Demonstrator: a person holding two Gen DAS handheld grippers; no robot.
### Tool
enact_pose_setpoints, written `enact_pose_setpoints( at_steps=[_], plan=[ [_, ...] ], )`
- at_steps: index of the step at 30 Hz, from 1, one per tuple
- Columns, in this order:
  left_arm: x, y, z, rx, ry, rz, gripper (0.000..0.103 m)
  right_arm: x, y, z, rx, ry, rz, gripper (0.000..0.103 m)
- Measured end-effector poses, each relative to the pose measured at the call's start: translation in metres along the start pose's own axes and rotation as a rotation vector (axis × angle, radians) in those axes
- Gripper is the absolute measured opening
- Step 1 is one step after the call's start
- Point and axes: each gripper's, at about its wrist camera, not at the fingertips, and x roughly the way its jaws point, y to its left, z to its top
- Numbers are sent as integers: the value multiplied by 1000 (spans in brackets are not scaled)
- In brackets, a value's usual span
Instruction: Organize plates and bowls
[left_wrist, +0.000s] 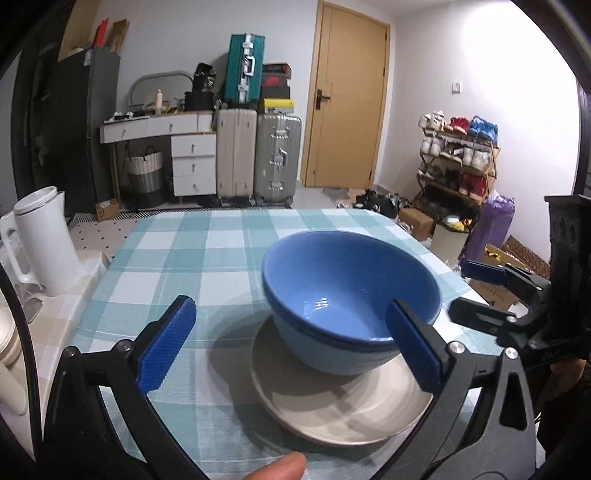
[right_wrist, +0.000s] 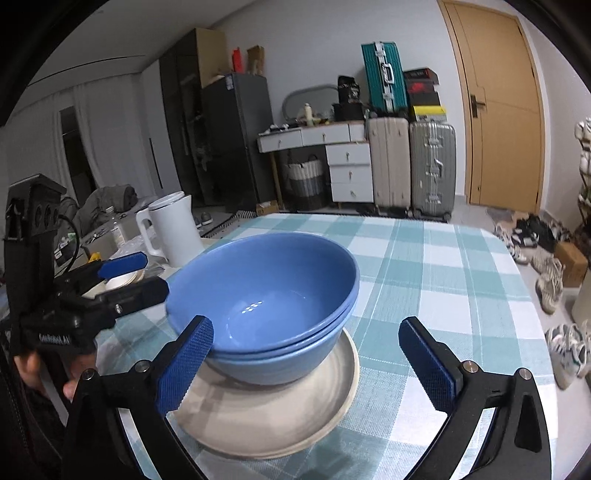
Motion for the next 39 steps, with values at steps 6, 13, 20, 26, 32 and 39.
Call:
enact_pose_setpoints(
  at_steps=[6, 13, 20, 26, 32, 39],
  plan=[
    [-22, 15, -19, -1, -33, -27, 103, -19, 7, -13, -58, -54, 7, 102],
    [-38, 21, -44, 47, -74, -26, 103, -32, 9, -34, -82, -83, 14, 102],
    [-45, 30, -59, 41, -107, -21, 103, -40, 6, -47, -89, -116, 37, 102],
    [-37, 35, -67, 38, -103, -4, 103, -42, 5, -55, -98, -127, 32, 102],
    [-27, 34, -71, 45, -103, 1, 103, -42, 5, -62, -97, -136, 37, 102],
    [-24, 32, -73, 49, -118, 2, 103, -45, 5, -63, -108, -151, 44, 103]
  ],
)
